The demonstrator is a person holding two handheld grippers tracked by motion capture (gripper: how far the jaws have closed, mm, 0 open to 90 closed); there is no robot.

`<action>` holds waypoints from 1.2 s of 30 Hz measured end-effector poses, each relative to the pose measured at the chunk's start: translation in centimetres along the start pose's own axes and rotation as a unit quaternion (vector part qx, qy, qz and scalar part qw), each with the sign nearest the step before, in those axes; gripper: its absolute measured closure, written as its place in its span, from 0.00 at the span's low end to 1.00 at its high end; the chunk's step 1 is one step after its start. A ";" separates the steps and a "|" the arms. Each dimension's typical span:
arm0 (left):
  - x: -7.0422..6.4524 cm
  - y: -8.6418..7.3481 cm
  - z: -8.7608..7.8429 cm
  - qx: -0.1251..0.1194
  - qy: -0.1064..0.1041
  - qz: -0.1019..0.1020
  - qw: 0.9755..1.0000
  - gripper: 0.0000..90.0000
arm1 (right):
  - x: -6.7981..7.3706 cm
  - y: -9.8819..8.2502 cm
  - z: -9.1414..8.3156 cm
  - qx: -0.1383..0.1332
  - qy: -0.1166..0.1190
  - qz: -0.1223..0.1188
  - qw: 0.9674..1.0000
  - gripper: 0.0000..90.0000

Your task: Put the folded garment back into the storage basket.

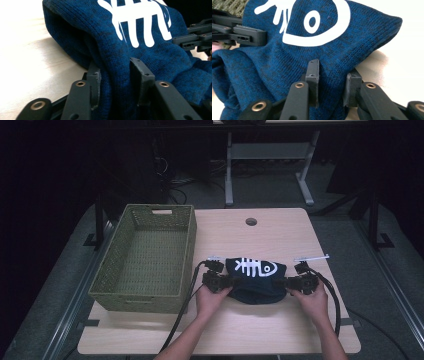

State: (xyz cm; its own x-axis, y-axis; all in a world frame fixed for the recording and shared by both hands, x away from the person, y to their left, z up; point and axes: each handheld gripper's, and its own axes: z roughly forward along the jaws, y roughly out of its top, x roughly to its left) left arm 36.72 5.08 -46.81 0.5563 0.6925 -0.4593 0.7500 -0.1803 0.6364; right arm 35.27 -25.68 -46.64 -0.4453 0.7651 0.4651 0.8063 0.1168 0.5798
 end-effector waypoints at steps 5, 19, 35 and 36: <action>-0.2 0.0 0.2 0.000 -0.015 -0.001 1.000 0.76 | -0.1 -0.3 -0.5 -0.005 0.004 0.002 1.000 0.81; -1.6 0.5 0.2 -0.011 -0.057 -0.004 0.998 0.80 | -0.2 -0.9 -3.0 -0.027 0.028 0.020 0.999 0.82; -3.1 1.6 -1.0 -0.023 -0.076 0.016 0.997 0.80 | 0.1 -0.7 -5.3 -0.052 0.045 0.027 0.997 0.83; -3.2 1.6 -1.1 -0.024 -0.076 0.015 0.997 0.80 | 0.2 -0.6 -5.5 -0.056 0.048 0.028 0.997 0.83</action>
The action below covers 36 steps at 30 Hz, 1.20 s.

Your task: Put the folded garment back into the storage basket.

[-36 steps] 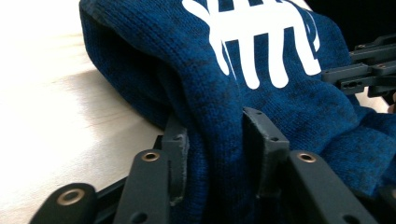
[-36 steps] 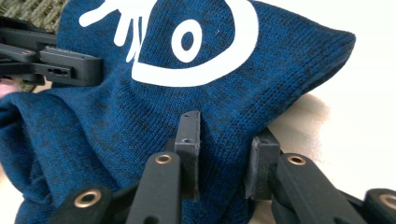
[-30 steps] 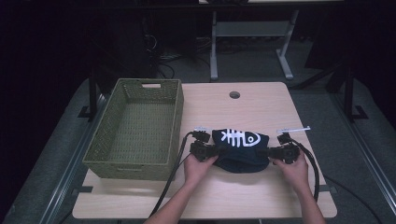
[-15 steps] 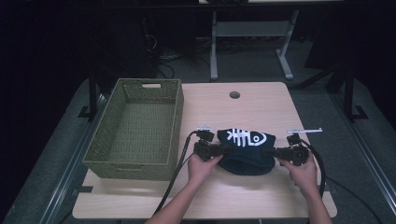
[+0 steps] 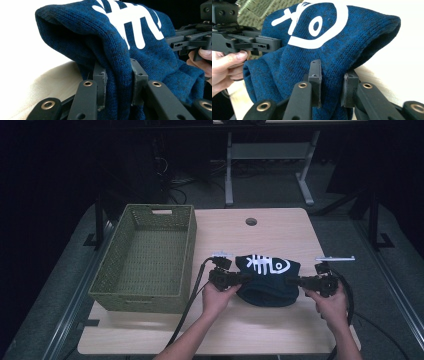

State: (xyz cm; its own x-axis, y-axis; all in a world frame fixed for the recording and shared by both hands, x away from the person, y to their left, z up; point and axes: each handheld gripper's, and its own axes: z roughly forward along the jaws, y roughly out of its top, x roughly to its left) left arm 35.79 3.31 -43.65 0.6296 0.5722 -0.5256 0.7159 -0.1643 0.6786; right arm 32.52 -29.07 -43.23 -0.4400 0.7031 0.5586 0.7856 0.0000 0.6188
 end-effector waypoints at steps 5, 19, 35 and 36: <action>-0.5 0.5 -0.7 -0.008 -0.007 0.004 1.000 0.80 | 0.5 0.3 -0.6 -0.005 0.008 -0.004 1.000 0.83; -1.5 2.2 -3.1 -0.019 -0.030 0.015 0.999 0.80 | 2.1 1.4 -2.2 -0.024 0.036 -0.014 0.999 0.83; -1.5 3.4 -5.7 -0.028 -0.044 0.014 0.999 0.80 | 3.8 2.8 -2.4 -0.032 0.059 -0.015 0.998 0.83; -1.5 3.5 -5.9 -0.029 -0.045 0.014 0.998 0.80 | 4.1 3.0 -2.4 -0.032 0.063 -0.014 0.997 0.83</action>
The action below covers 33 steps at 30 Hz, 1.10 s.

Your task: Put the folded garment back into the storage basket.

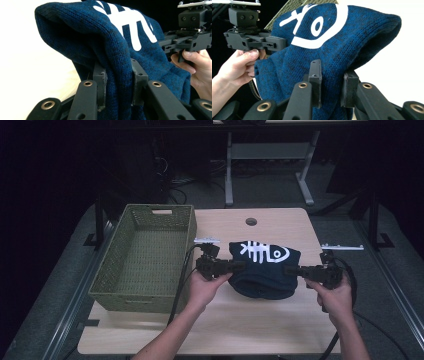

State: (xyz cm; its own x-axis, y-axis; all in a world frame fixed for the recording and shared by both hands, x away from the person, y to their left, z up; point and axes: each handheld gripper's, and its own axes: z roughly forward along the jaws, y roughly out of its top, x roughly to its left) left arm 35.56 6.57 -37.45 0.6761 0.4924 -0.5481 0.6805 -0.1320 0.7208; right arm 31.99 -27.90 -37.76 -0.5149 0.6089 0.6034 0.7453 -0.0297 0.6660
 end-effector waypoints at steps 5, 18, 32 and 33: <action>0.1 0.3 -0.9 -0.004 -0.004 0.001 1.000 0.80 | 0.6 0.4 0.1 -0.001 0.006 -0.001 1.000 0.83; 0.5 1.0 -3.5 -0.011 -0.011 -0.001 1.000 0.80 | 2.3 1.4 1.1 -0.004 0.024 -0.006 1.000 0.83; 0.8 1.9 -5.5 -0.013 -0.014 -0.003 1.000 0.80 | 3.9 2.4 2.0 -0.005 0.034 -0.007 0.999 0.83; 0.9 2.0 -5.7 -0.012 -0.015 -0.003 1.000 0.80 | 4.0 2.5 2.0 -0.004 0.036 -0.006 0.999 0.83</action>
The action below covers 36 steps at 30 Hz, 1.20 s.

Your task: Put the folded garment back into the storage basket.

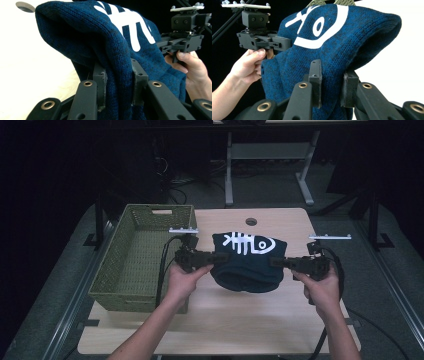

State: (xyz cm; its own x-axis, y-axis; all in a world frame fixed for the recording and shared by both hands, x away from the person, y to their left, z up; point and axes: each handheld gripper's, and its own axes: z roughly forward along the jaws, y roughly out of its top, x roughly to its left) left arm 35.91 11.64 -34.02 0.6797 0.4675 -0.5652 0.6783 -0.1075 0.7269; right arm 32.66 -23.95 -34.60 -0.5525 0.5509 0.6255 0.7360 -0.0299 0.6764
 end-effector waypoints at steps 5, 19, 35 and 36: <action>0.2 0.4 -0.7 -0.003 0.001 -0.001 1.000 0.80 | 0.5 0.6 0.4 0.000 0.004 -0.004 1.000 0.83; 1.1 0.8 -3.0 -0.013 0.005 -0.010 1.000 0.80 | 1.7 1.9 2.2 0.007 0.011 -0.013 1.000 0.83; 2.6 1.3 -6.6 -0.026 0.016 -0.021 0.999 0.80 | 3.3 3.6 5.6 0.018 0.023 -0.019 0.999 0.83; 2.7 1.3 -6.9 -0.026 0.018 -0.021 0.999 0.80 | 3.4 3.7 5.8 0.020 0.024 -0.020 0.999 0.83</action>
State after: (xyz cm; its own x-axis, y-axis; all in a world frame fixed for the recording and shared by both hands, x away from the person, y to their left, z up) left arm 36.71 18.79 -31.95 0.6400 0.5013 -0.5823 0.6901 -0.0416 0.7226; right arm 35.76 -17.29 -32.22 -0.5993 0.5105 0.6166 0.7274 0.0256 0.6858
